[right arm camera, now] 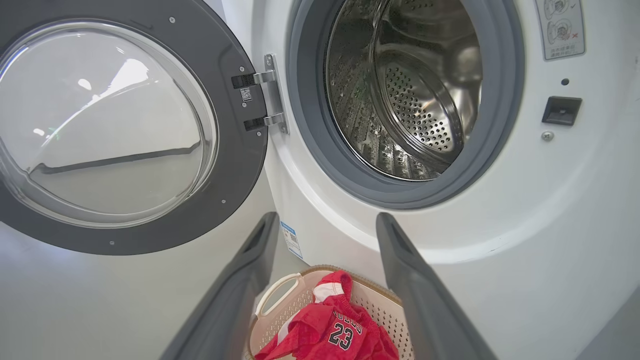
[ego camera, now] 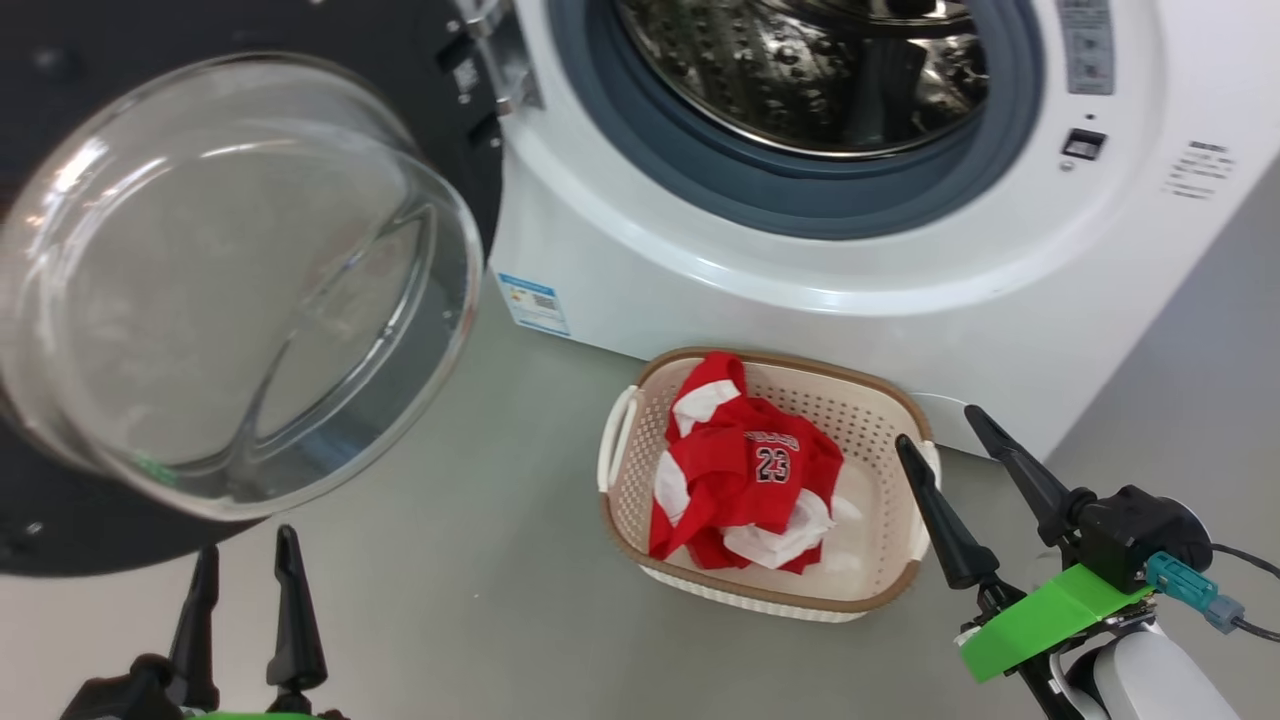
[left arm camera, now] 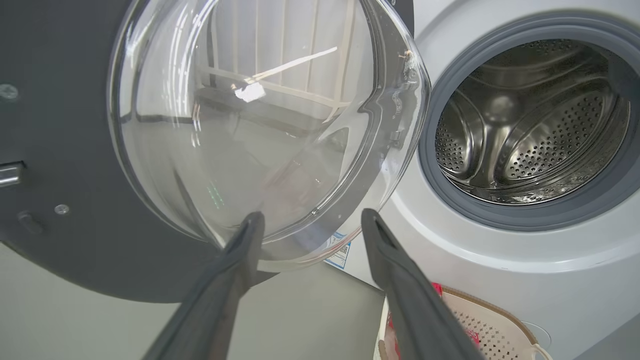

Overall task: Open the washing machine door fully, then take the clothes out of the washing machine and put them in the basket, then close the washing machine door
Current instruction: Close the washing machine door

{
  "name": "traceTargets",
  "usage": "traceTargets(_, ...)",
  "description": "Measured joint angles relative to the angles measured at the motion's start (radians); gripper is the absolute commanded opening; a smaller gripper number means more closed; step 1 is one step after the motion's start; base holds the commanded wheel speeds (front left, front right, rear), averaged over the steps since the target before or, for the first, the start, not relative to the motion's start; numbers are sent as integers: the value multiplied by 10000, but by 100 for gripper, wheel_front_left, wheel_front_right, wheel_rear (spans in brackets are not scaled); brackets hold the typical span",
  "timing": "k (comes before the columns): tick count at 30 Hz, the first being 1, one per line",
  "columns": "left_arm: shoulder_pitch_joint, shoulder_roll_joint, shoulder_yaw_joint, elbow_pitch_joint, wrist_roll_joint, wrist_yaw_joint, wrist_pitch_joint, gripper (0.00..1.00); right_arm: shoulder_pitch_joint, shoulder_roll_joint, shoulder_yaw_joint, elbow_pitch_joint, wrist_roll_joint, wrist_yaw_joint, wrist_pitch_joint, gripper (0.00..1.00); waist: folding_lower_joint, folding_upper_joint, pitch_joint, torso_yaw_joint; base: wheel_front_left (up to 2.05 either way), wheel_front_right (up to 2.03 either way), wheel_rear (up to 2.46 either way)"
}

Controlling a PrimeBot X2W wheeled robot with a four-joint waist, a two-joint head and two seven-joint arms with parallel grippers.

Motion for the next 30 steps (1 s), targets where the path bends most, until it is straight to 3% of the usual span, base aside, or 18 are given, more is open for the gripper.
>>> traceTargets(13,52,0,-270,-61,-280,196,0,100,-39,-102,150,65,48,0,0,100,0,0,54,995,0,0,0)
traceTargets(30,52,-2,-364,-178,-326,370,0,100,-241,-157,307,128,69,0,0,100,0,0,144,1277,0,0,0)
